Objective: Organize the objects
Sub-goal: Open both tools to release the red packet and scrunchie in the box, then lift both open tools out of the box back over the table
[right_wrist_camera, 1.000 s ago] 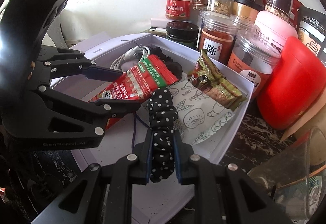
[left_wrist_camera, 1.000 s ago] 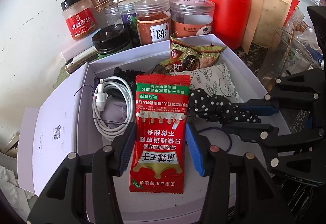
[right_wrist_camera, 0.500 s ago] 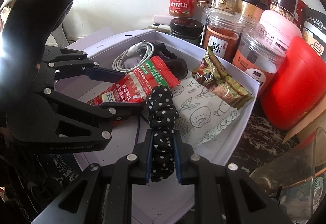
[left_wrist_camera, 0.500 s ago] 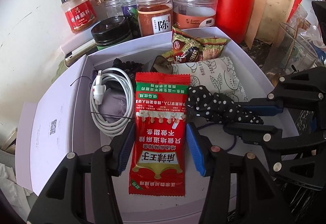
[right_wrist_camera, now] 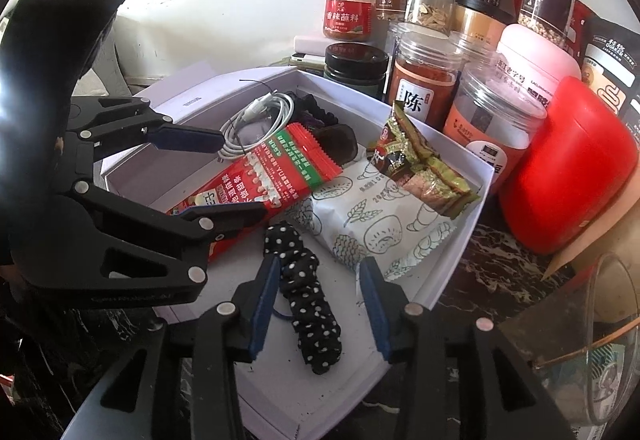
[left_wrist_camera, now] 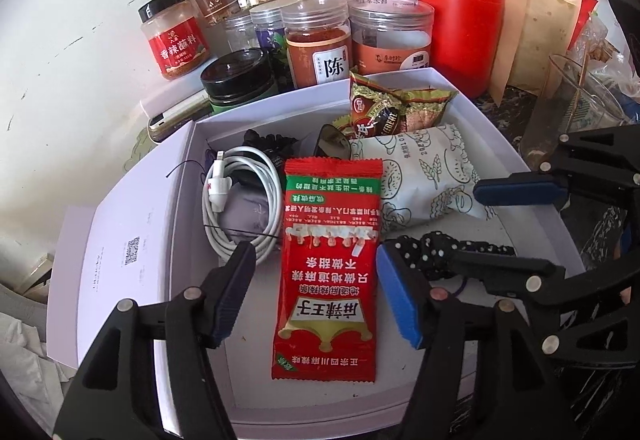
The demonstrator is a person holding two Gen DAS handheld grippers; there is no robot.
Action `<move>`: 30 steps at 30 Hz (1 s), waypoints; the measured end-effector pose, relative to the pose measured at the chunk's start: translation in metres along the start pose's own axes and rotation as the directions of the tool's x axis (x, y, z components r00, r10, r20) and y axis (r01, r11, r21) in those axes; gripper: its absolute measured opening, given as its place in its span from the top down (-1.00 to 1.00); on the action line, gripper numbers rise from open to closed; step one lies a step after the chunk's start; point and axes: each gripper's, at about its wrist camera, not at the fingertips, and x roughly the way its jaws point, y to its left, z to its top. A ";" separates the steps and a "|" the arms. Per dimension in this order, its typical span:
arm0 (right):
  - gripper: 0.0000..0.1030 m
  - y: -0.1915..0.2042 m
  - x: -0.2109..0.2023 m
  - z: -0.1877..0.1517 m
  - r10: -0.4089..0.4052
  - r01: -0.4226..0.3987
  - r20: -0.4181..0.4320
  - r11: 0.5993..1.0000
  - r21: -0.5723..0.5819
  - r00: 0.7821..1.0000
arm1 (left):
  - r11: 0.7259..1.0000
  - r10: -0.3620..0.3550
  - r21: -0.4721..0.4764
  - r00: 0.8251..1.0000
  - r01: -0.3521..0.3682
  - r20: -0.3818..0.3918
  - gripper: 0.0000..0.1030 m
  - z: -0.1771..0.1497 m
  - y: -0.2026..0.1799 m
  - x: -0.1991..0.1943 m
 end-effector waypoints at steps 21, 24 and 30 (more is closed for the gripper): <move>-0.14 0.002 -0.067 0.018 -0.112 0.110 0.100 0.994 0.030 0.989 | 0.991 0.048 -0.125 0.998 -0.043 0.039 -0.42 0.015 0.022 -0.068; -0.14 0.005 -0.082 0.019 -0.127 0.124 0.120 0.992 0.033 0.985 | 0.989 0.059 -0.136 0.997 -0.051 0.051 -0.45 0.015 0.023 -0.083; -0.24 0.014 -0.113 0.017 -0.160 0.156 0.160 0.987 0.036 0.974 | 0.985 0.095 -0.153 0.993 -0.084 0.069 -0.57 0.013 0.024 -0.115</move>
